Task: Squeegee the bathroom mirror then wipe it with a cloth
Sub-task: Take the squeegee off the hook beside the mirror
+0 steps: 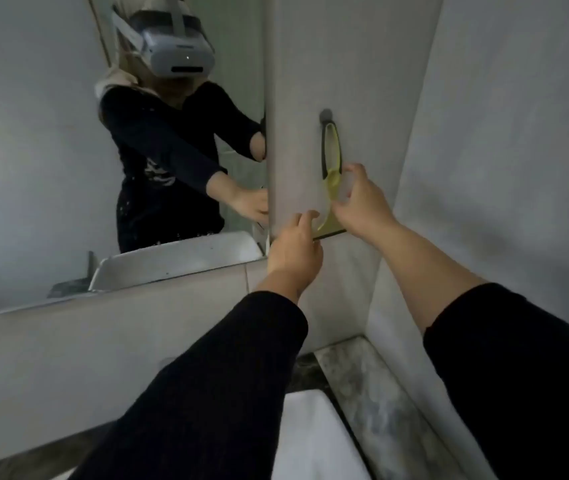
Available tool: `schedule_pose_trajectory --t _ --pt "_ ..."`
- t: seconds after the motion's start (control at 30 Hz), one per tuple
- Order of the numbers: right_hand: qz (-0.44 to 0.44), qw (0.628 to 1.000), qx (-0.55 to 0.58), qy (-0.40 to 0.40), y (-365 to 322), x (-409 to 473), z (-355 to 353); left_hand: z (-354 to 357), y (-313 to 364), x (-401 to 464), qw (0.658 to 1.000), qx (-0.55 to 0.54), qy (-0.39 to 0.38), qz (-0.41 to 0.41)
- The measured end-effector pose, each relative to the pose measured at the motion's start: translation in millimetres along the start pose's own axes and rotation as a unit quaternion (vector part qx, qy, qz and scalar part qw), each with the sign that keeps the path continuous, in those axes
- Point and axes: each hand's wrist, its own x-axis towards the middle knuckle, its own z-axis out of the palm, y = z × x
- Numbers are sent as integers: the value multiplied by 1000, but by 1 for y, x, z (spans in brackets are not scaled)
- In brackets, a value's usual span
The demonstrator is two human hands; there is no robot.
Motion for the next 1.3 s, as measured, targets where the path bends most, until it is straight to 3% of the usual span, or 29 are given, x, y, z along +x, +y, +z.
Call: schedule_pose_trajectory --t 0.1,0.27,0.53,0.73,0.87,0.97,1.03,1.1,1.17,1.3 --pt "-18 996 51 74 1 19 15 24 -3 13 997 -42 67 -5" --pt "-35 986 106 123 5 31 30 53 0 23 988 -60 140 1" --pt "-44 986 93 132 -7 9 -4 42 34 9 976 -59 202 -57" --pt "-15 980 144 139 -35 -14 -26 6 52 -11 970 -36 236 -43" --pt "-11 978 185 98 -62 -28 -35 -34 45 -25 972 25 235 -14" --pt "-119 982 -6 143 -82 -39 -41 -74 30 -35 969 69 237 -5" --pt "-249 936 -154 195 -96 -47 -41 -104 21 -41 966 99 239 -3" --pt "-369 869 -266 193 -109 -51 -36 -132 13 -48 964 133 232 8" --pt "-430 831 -307 177 -126 -52 -30 -159 6 -56 959 169 229 18" --pt "-478 807 -296 181 -174 -56 -22 -211 -9 -79 954 194 231 7"
